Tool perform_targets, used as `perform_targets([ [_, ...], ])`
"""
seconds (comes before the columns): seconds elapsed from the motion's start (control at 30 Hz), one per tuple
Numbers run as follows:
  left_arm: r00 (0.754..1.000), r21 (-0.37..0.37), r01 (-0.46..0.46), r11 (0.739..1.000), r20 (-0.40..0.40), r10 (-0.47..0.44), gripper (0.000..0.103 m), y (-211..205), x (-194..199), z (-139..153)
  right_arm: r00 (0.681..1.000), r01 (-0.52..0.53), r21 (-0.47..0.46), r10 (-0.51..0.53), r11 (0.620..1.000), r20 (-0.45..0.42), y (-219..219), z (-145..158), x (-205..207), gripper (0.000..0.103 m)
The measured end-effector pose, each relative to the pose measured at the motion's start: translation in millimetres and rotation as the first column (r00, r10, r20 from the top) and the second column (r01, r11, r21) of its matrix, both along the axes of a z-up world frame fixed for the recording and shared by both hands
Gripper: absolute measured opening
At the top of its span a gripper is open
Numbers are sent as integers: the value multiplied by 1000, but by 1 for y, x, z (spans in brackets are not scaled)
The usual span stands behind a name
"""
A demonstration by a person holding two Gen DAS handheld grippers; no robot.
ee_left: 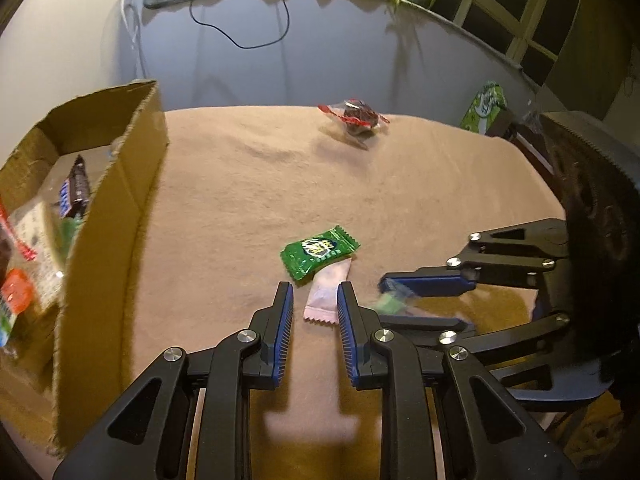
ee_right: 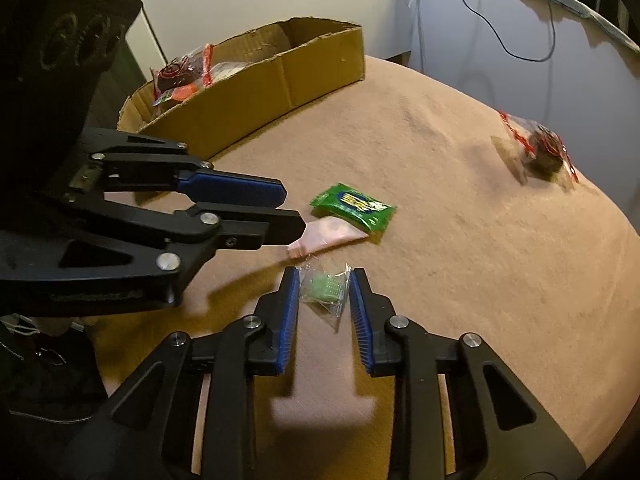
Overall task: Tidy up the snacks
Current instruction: 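Move both tools back toward the green and pink candy packets, then grasp the small clear packet with the right tool while the left tool grasps the pink packet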
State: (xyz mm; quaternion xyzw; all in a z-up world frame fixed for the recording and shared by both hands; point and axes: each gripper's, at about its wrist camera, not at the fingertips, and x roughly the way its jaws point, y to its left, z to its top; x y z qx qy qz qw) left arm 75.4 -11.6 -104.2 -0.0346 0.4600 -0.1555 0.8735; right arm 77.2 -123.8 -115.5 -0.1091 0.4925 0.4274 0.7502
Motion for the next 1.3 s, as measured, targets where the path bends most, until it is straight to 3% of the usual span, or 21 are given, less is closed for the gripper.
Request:
perform_targets([
  [0.37,998,157,65,986,14,-68,22,-32,17,-7,995,98,-3,-98,995,-18,-46,-1,10,27],
  [0.63,996,204,72,976,44,-82,18,-37,11,-9,994,107,9,-107,994,-15,-48,2,9,27],
  [0.87,996,168,46,985,63,-57,18,-30,1,-1,992,125,9,-125,992,3,-54,13,4,27],
  [1.3,984,114,-55,992,176,34,18,6,-23,46,989,124,62,-128,990,68,-34,63,4,27],
])
